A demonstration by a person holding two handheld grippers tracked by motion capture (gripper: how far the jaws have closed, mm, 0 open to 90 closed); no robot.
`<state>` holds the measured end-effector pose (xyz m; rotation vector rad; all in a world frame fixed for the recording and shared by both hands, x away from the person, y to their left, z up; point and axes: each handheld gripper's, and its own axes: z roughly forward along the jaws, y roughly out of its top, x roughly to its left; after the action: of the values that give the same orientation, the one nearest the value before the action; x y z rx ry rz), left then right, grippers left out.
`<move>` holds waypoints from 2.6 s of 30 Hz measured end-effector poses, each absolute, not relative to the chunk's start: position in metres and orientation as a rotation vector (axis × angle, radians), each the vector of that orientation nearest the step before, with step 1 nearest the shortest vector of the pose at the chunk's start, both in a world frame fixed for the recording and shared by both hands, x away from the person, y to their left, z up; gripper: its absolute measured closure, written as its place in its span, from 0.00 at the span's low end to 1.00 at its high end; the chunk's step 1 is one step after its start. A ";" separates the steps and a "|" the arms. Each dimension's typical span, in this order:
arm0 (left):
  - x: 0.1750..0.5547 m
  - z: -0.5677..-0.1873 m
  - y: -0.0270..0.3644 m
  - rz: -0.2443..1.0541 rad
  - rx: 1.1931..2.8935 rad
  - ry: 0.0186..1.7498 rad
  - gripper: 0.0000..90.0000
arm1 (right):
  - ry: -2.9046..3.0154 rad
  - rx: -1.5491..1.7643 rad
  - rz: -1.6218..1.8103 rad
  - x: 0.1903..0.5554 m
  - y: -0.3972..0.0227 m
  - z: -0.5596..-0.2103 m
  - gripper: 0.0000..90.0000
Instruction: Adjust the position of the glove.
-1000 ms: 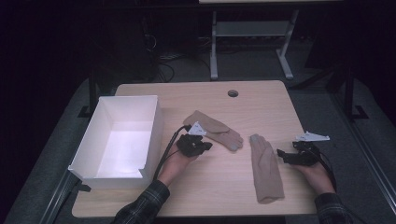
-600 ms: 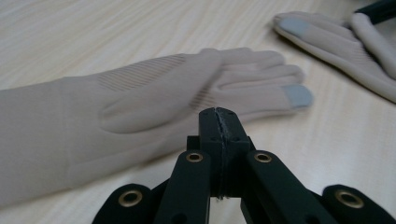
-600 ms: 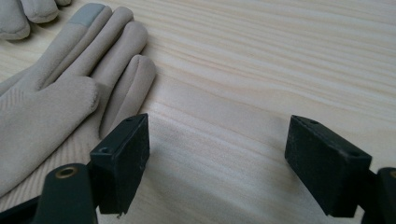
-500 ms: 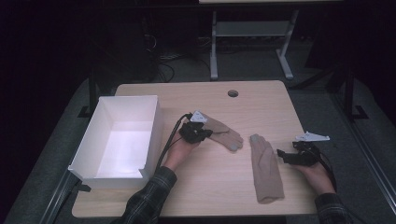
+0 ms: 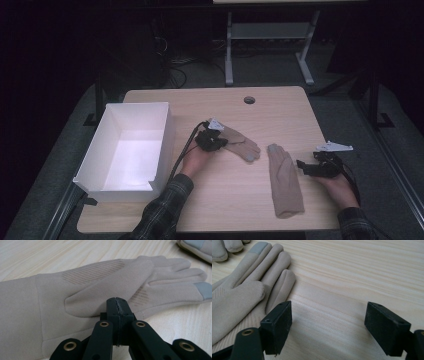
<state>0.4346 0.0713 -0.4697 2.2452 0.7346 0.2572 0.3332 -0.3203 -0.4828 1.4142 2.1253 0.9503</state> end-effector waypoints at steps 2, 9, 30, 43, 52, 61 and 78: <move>0.432 -0.469 0.070 0.253 2.254 0.733 0.99 | 2.127 1.413 0.951 0.333 -0.320 -0.483 0.24; 0.417 -0.466 0.068 0.228 2.293 0.701 0.99 | 2.126 1.413 0.951 0.333 -0.320 -0.483 0.24; 0.364 -0.462 0.070 0.098 2.333 0.628 0.99 | 2.129 1.413 0.953 0.333 -0.320 -0.483 0.24; 0.396 -0.443 0.098 0.274 2.214 0.809 0.99 | 2.131 1.411 0.953 0.333 -0.320 -0.483 0.24; 0.406 -0.461 0.091 0.300 2.291 0.879 0.99 | 2.130 1.411 0.954 0.333 -0.320 -0.483 0.24; 0.397 -0.458 0.090 0.305 2.337 0.877 0.99 | 2.131 1.410 0.954 0.333 -0.320 -0.483 0.24; 0.357 -0.454 0.100 0.159 2.375 0.853 0.99 | 2.132 1.409 0.953 0.333 -0.320 -0.483 0.24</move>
<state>0.3565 0.1002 -0.4544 2.3750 0.8532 0.1593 0.3328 -0.3199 -0.4827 1.4091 2.1324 0.9535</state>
